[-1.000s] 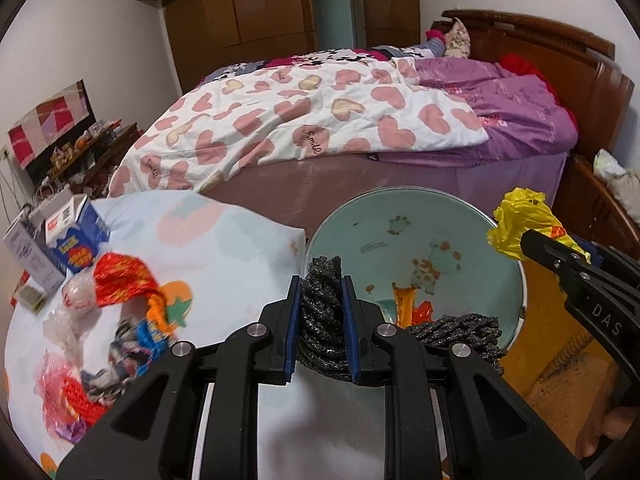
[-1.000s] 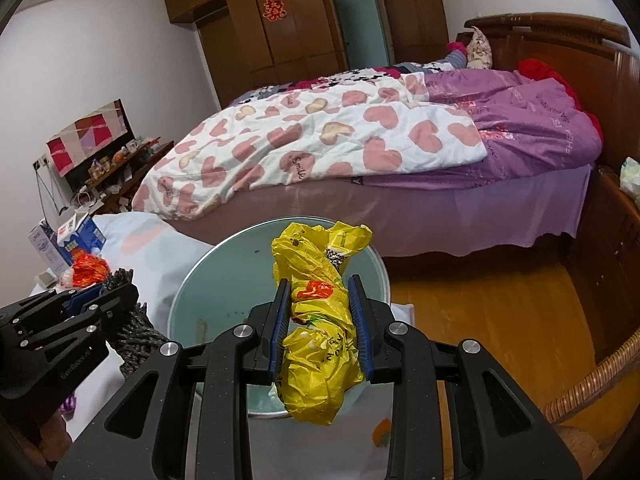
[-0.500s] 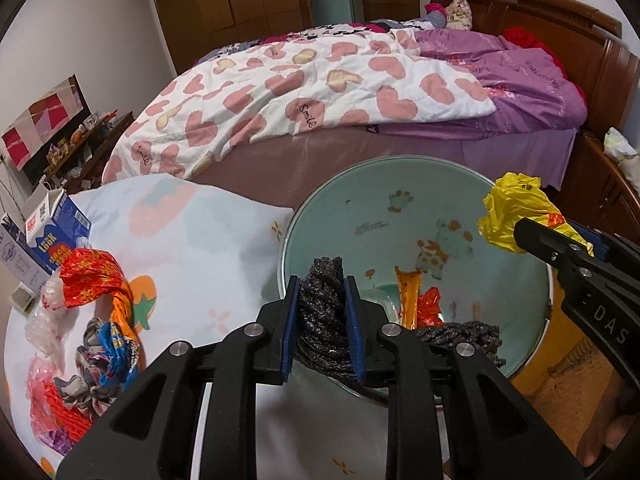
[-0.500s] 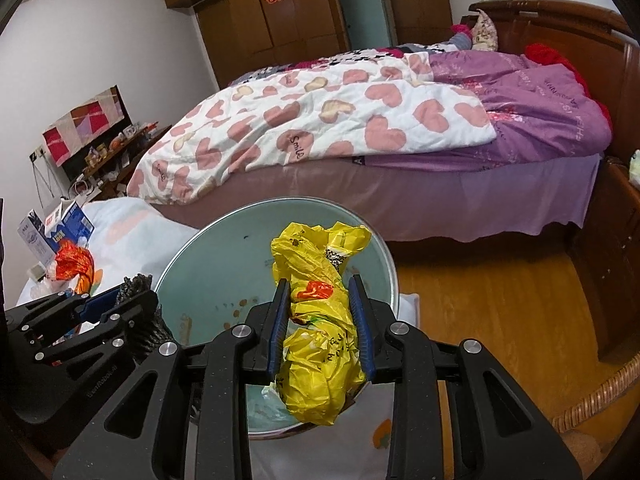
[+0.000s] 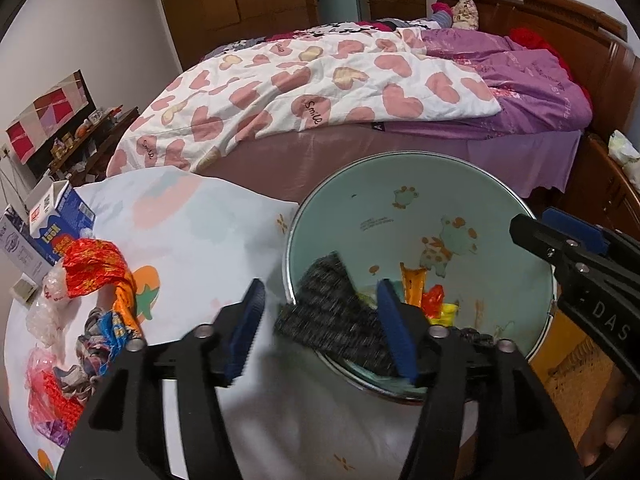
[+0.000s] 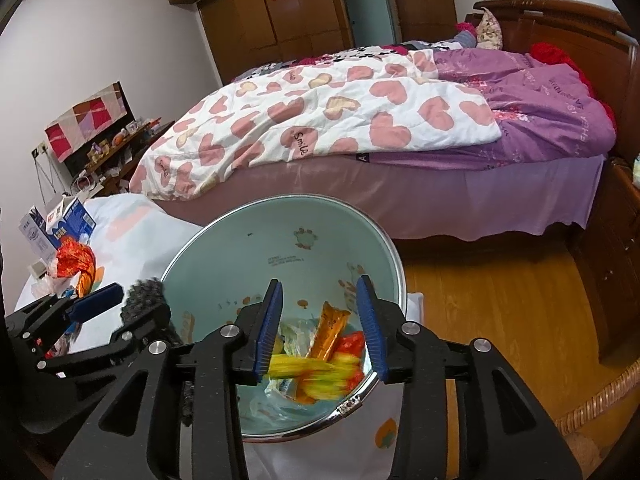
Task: Collect trash
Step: 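Carry the yellow bag and black scrubber over the wastebasket and open both grippers, then move both grippers back toward the trash on the table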
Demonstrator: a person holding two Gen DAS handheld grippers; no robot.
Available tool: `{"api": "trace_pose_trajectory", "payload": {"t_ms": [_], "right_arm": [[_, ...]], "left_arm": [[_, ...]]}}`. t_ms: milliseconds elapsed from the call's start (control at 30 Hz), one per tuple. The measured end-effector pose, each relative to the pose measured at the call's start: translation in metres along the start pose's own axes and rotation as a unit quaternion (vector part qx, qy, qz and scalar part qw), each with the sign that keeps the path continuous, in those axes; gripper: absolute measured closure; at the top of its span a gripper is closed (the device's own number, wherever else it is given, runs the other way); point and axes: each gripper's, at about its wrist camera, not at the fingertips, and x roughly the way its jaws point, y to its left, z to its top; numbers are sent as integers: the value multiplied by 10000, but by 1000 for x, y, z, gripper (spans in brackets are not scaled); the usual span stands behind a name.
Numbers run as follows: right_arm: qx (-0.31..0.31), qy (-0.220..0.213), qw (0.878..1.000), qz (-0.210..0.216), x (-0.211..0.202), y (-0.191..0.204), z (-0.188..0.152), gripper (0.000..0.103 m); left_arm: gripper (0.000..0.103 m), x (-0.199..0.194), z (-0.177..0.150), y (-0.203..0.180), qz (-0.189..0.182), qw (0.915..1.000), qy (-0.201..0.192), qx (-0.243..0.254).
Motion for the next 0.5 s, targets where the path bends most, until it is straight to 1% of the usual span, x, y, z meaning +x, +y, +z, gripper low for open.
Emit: {"api": "trace_pose_trajectory", "payload": {"t_ms": [33,67,100,133,200,267,300,333,500], "right_arm": [[1,-18,10000,-2,-2,0,0,59],[3,-40,10000,-8,-4,0,1,54],[6,-59,10000,-11,-6,1,1,48],[9,-79,10000,-8,-8,2,1,44],[27,-132,9999,-7,-14,3,1,25],[75,-210,9997,-24,-20,4,1,18],[89,-242,9997,-16,-23,4,1,16],[99,-268,9996,-5,-26,5,2,15],[141,-360,9992,-21,-39,14,1,10]], "left_arm": [[36,-2,-1,1,10,10000,-8,-23],[32,-4,-2,2,24,10000,-15,-45],[23,-7,-3,3,74,9999,-29,-93],[20,-11,-4,5,119,9998,-60,-145],[19,-18,-6,9,154,9996,-122,-219],[15,-26,-10,14,214,9992,-173,-276],[11,-30,-12,16,250,9990,-196,-303],[9,-34,-14,19,294,9987,-231,-347],[7,-47,-22,35,409,9976,-180,-526]]}}
